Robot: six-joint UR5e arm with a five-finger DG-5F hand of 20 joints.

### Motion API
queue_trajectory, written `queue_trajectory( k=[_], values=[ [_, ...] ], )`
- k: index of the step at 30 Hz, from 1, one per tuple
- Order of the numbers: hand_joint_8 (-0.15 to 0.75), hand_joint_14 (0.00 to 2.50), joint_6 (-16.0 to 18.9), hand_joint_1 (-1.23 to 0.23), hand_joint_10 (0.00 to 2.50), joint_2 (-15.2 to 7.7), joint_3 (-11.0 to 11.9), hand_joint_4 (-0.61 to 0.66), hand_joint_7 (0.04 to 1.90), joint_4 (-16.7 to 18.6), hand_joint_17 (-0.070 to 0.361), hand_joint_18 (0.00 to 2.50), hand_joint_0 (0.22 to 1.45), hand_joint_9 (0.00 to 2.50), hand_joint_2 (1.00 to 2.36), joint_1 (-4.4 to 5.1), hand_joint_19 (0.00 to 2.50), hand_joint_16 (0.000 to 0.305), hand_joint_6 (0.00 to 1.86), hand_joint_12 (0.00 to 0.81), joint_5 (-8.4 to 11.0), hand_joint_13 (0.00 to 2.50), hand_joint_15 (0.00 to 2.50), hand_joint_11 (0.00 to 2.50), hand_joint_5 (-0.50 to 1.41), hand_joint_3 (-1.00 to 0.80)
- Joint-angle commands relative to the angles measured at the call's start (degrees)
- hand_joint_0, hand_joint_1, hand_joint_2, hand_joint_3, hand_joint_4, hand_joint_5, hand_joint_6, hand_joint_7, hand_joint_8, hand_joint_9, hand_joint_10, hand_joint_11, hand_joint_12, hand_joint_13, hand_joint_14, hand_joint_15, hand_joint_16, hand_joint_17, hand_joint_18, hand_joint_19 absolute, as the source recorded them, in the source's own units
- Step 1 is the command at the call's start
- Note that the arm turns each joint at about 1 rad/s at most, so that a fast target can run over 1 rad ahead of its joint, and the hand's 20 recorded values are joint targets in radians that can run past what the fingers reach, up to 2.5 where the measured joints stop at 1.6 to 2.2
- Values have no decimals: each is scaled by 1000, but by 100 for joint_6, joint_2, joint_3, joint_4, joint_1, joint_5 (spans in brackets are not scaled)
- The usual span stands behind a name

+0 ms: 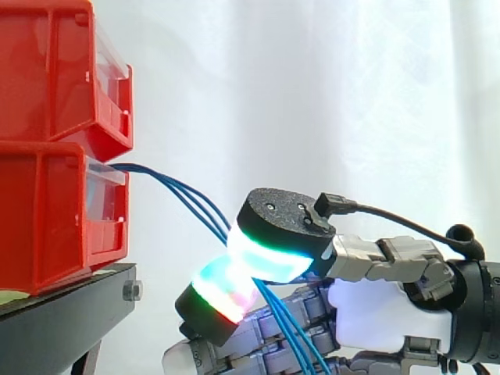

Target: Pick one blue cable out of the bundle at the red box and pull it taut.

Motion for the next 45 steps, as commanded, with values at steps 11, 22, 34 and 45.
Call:
queue_trajectory(
  k=[11, 22, 34, 45],
  values=[
    [336, 6, 97, -961, 10, 0, 62, 23, 1352, -18, 120, 676, 737, 663, 1023, 4, 235, 54, 911, 404, -9, 609, 179, 388, -180, -169],
    [311, 6, 149, -978, 9, 0, 71, 32, 1183, -27, 119, 644, 793, 620, 1019, -5, 210, 53, 928, 396, -18, 582, 177, 371, -196, -255],
    [246, 5, 185, -963, 8, 0, 71, -21, 1111, -27, 118, 649, 817, 557, 1000, -5, 171, 52, 915, 386, -18, 562, 155, 345, -221, -500],
    [286, 6, 185, -944, 9, 0, 80, 84, 1089, -27, 124, 680, 541, 635, 1000, -5, 260, 55, 905, 409, -18, 597, 188, 377, -205, -500]
  ],
)
